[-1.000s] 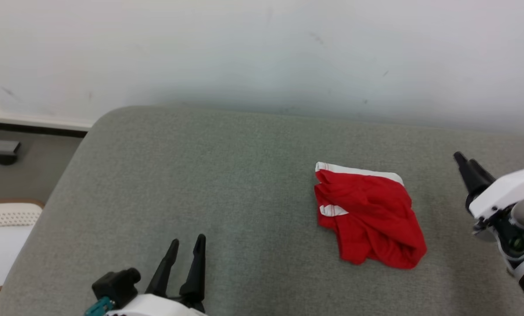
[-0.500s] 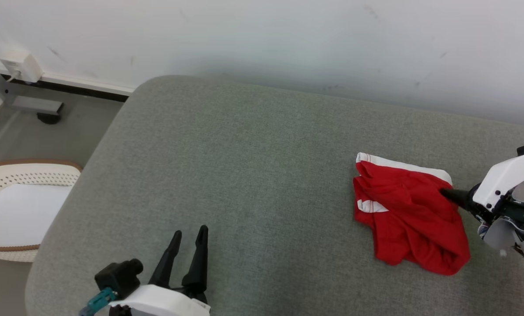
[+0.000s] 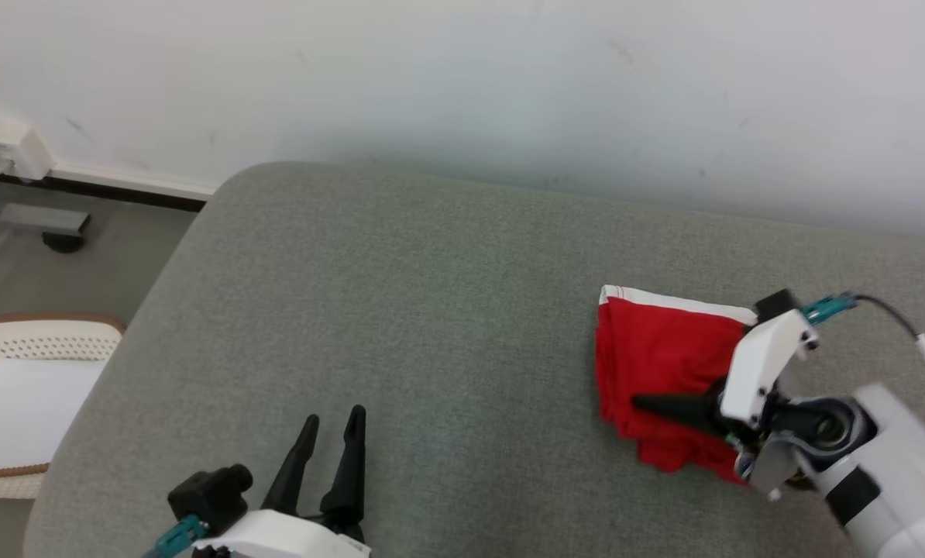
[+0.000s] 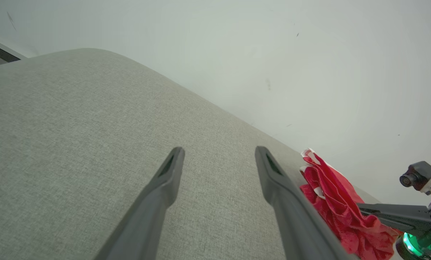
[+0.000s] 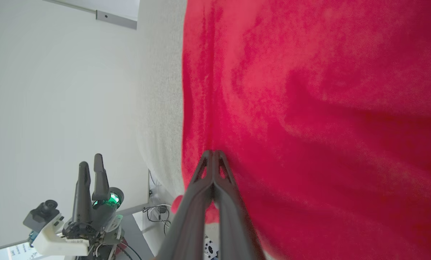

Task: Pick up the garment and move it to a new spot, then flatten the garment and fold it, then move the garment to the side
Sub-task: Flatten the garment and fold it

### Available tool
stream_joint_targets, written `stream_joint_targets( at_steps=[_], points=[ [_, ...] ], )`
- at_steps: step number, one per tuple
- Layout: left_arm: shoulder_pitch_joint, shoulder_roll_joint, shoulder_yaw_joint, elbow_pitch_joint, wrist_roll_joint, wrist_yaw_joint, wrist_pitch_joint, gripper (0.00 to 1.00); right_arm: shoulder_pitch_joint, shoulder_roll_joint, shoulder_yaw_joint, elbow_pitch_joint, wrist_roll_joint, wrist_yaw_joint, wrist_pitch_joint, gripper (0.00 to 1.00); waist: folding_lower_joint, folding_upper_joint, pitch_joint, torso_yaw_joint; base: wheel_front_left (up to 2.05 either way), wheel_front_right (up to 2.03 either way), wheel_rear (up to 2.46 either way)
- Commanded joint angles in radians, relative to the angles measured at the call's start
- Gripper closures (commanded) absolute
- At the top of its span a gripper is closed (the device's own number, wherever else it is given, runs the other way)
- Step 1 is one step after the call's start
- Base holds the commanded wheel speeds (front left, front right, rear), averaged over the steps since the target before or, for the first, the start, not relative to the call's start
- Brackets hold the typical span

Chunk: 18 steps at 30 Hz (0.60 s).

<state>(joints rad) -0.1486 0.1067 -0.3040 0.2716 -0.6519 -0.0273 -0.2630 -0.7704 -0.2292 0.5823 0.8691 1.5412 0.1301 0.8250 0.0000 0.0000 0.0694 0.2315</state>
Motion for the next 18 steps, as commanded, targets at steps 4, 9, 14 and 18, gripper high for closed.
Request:
stream_joint_targets(
  at_steps=[4,9,14,18],
  points=[
    [0.017,0.000,0.002,0.003,0.004,-0.001,-0.001,0.00,0.084,0.017,0.058,-0.097,-0.029,0.000,0.032,1.00,0.0000,0.0000,-0.017,-0.021,0.00,0.00,0.00],
    [0.019,0.005,0.010,-0.005,0.007,0.004,-0.001,0.00,0.123,0.020,0.068,-0.211,-0.035,0.000,0.000,1.00,0.0000,0.0000,-0.031,-0.049,0.00,0.00,0.00],
    [0.027,0.018,0.028,-0.016,0.010,0.010,-0.001,0.00,0.146,-0.019,0.035,-0.358,-0.035,0.000,-0.055,1.00,0.0000,0.0000,-0.053,-0.090,0.00,0.00,0.00],
    [0.029,0.028,0.043,-0.033,0.015,0.014,-0.001,0.00,0.161,-0.064,-0.006,-0.473,-0.071,0.000,-0.150,0.51,0.0000,0.0000,-0.073,-0.129,0.00,0.00,0.00]
  ],
)
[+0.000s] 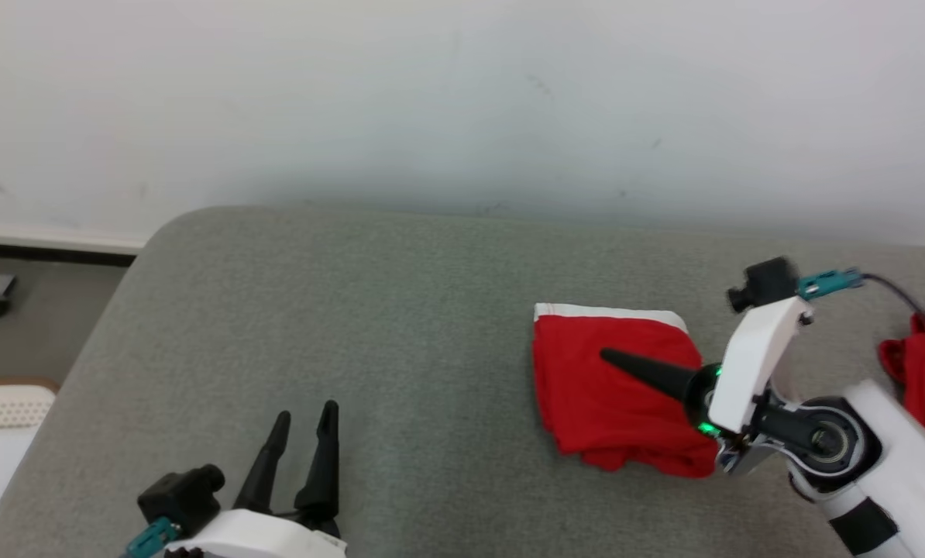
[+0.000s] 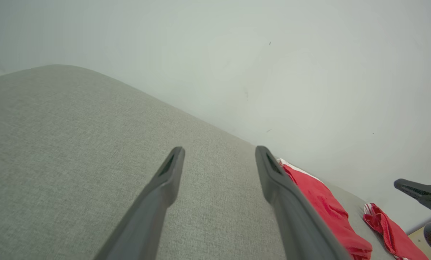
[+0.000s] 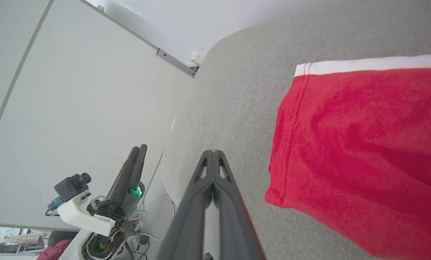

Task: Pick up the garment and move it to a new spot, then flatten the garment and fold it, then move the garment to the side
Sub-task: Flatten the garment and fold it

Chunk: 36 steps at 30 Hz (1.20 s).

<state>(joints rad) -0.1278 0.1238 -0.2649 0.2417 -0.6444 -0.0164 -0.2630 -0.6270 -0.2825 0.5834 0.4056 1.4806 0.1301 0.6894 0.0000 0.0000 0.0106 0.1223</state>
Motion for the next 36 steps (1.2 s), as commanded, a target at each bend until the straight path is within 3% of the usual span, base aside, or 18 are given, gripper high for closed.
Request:
stream_joint_targets(
  at_steps=[1,2,11,12,19,23,26,36],
  points=[
    [0.007,0.013,0.008,-0.008,0.011,0.003,-0.001,0.00,0.023,-0.023,-0.014,-0.036,-0.023,0.000,-0.040,0.16,0.0000,0.0000,-0.017,-0.029,0.00,0.00,0.00],
    [0.004,0.016,0.012,-0.013,0.018,0.005,-0.001,0.00,0.027,-0.033,-0.022,-0.061,-0.037,0.000,-0.068,0.00,0.0000,0.0000,-0.019,-0.039,0.00,0.00,0.00],
    [-0.023,0.040,0.061,-0.058,0.067,0.013,-0.001,0.00,0.076,-0.099,-0.110,-0.209,-0.259,0.001,-0.445,0.00,0.0000,0.0000,-0.031,-0.125,0.00,0.00,0.00],
    [-0.023,0.040,0.061,-0.058,0.067,0.013,-0.001,0.00,0.076,-0.099,-0.110,-0.209,-0.259,0.001,-0.445,0.00,0.0000,0.0000,-0.031,-0.125,0.00,0.00,0.00],
    [-0.011,0.042,0.128,-0.090,0.132,0.010,-0.001,0.00,0.181,-0.140,-0.159,-0.223,-0.562,0.000,-0.723,0.00,0.0000,0.0000,-0.034,-0.175,0.00,0.00,0.00],
    [0.016,0.025,0.177,-0.109,0.181,0.011,-0.001,0.00,0.265,-0.105,-0.215,-0.206,-0.694,0.000,-0.831,0.00,0.0000,0.0000,-0.036,-0.204,0.00,0.00,0.00],
    [0.037,0.014,0.211,-0.118,0.220,-0.023,-0.001,0.00,0.332,-0.056,-0.262,-0.190,-0.765,0.000,-0.887,0.00,0.0000,0.0000,-0.035,-0.219,0.00,0.00,0.00],
    [0.098,-0.050,0.294,-0.091,0.330,-0.082,-0.001,0.00,0.492,0.067,-0.391,-0.190,-0.982,0.000,-0.953,0.00,0.0000,0.0000,-0.036,-0.223,0.00,0.00,0.00]
  ],
)
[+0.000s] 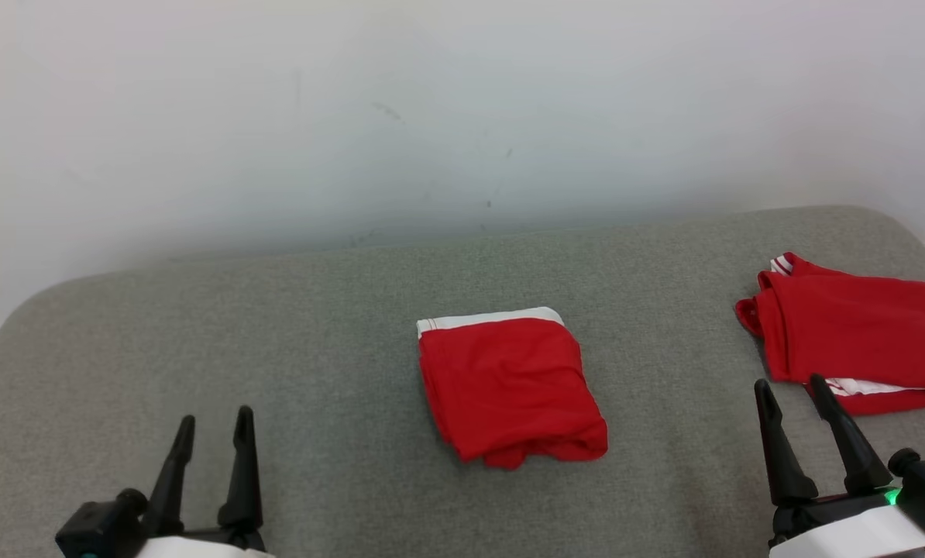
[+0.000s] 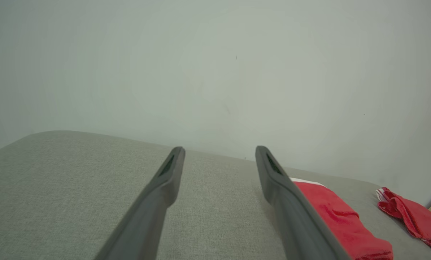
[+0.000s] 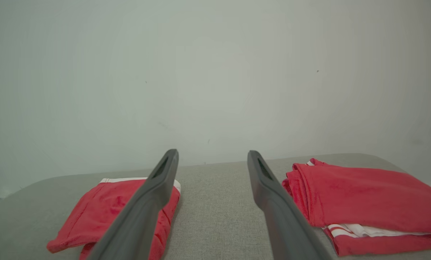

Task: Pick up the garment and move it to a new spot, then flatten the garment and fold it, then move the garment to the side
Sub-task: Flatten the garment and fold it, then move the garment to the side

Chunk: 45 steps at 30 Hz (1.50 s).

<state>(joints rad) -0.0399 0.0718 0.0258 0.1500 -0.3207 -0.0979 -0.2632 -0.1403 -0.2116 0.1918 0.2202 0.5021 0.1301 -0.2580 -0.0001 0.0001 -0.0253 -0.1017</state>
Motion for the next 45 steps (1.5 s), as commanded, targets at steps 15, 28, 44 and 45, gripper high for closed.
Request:
stream_joint_targets(
  at_steps=[15,28,44,45],
  points=[
    [-0.007,-0.019,-0.025,0.062,0.045,-0.028,-0.001,0.00,0.029,0.061,-0.003,-0.004,-0.078,0.000,-0.006,0.00,0.0001,-0.0001,0.002,0.023,0.00,0.00,0.00],
    [-0.034,-0.019,-0.063,0.059,0.014,-0.031,-0.001,0.00,-0.144,0.030,0.093,0.150,0.078,0.000,0.125,0.00,0.0001,-0.0001,0.038,0.086,0.00,0.00,0.00],
    [-0.101,-0.019,-0.105,0.080,-0.022,-0.032,-0.001,0.00,-0.557,-0.003,0.154,0.624,0.283,0.000,0.513,0.00,0.0001,-0.0001,0.142,0.266,0.00,0.00,0.00],
    [-0.103,-0.019,-0.107,0.081,-0.026,-0.032,-0.001,0.00,-0.569,0.000,0.156,0.653,0.292,0.000,0.537,0.00,0.0001,-0.0001,0.145,0.275,0.00,0.00,0.00]
  ],
)
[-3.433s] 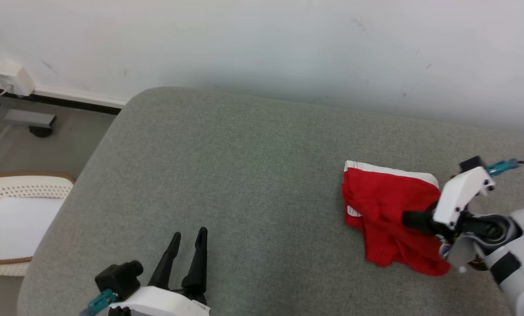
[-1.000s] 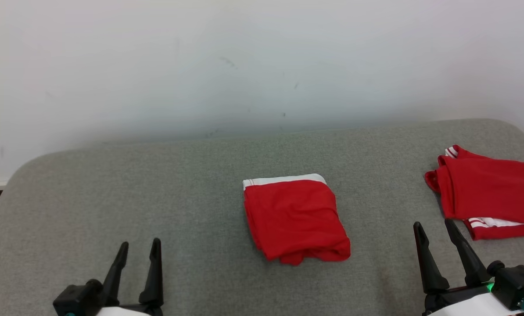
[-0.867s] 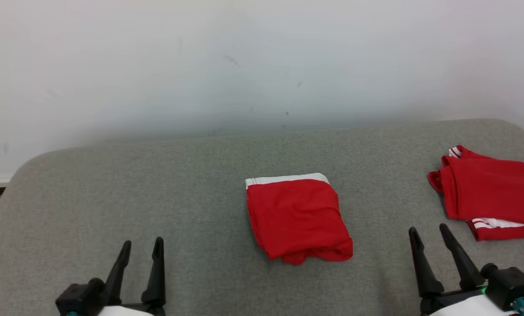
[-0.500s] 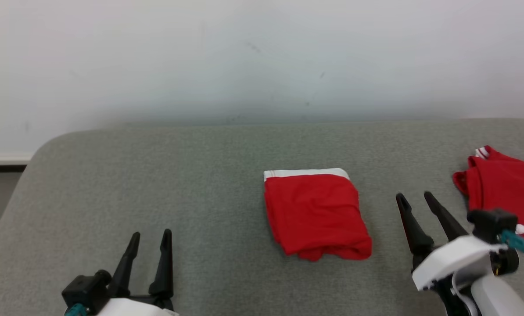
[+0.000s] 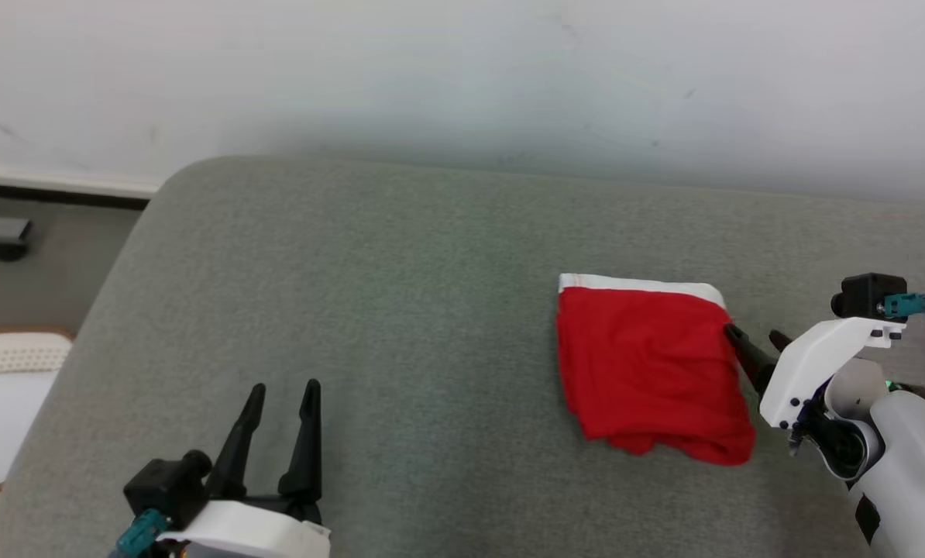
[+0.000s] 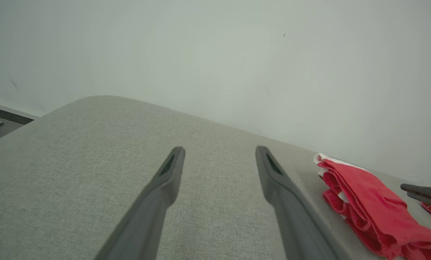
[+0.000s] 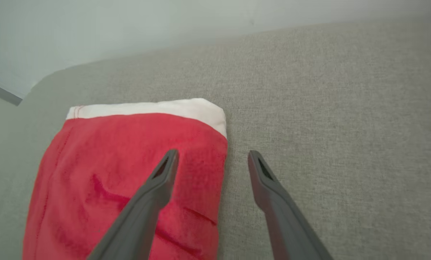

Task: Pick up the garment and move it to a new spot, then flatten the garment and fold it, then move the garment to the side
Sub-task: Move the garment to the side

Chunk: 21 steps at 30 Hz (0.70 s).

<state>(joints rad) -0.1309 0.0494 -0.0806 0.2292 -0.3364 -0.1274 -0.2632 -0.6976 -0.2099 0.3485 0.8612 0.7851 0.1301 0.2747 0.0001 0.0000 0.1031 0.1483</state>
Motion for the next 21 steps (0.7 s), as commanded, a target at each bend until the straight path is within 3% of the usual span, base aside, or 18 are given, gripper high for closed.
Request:
stream_joint_targets(
  at_steps=[1,13,14,15,16,17,21],
  points=[
    [-0.012,0.003,-0.002,0.004,-0.012,-0.002,-0.001,0.00,-0.022,0.003,-0.006,0.043,0.016,0.000,0.028,0.00,-0.0001,0.0000,0.019,0.033,0.00,0.00,0.00],
    [-0.016,0.003,-0.007,0.008,-0.023,0.001,-0.001,0.00,-0.021,0.047,0.013,0.275,0.065,-0.002,0.261,0.00,-0.0001,0.0000,0.022,0.085,0.00,0.00,0.00],
    [-0.015,0.003,-0.007,0.009,-0.023,0.002,-0.001,0.00,-0.017,0.049,0.015,0.292,0.065,-0.002,0.275,0.04,-0.0001,0.0000,0.020,0.086,0.00,0.00,0.00],
    [-0.014,0.003,-0.007,0.010,-0.023,0.002,-0.001,0.00,-0.016,0.052,0.018,0.302,0.065,-0.002,0.283,0.37,-0.0001,0.0000,0.018,0.087,0.00,0.00,0.00],
    [-0.012,0.003,-0.006,0.011,-0.023,0.002,-0.001,0.00,-0.018,0.054,0.020,0.305,0.067,-0.002,0.286,0.61,-0.0001,0.0000,0.016,0.087,0.00,0.00,0.00],
    [-0.011,0.003,-0.005,0.012,-0.023,0.002,-0.001,0.00,-0.020,0.055,0.020,0.296,0.071,-0.002,0.274,1.00,-0.0001,0.0000,0.014,0.087,0.00,0.00,0.00],
    [-0.002,0.003,0.000,0.011,-0.023,0.007,-0.001,0.00,-0.035,0.038,0.020,0.261,0.068,-0.002,0.198,1.00,-0.0001,0.0000,0.003,0.078,0.00,0.00,0.00]
  ],
)
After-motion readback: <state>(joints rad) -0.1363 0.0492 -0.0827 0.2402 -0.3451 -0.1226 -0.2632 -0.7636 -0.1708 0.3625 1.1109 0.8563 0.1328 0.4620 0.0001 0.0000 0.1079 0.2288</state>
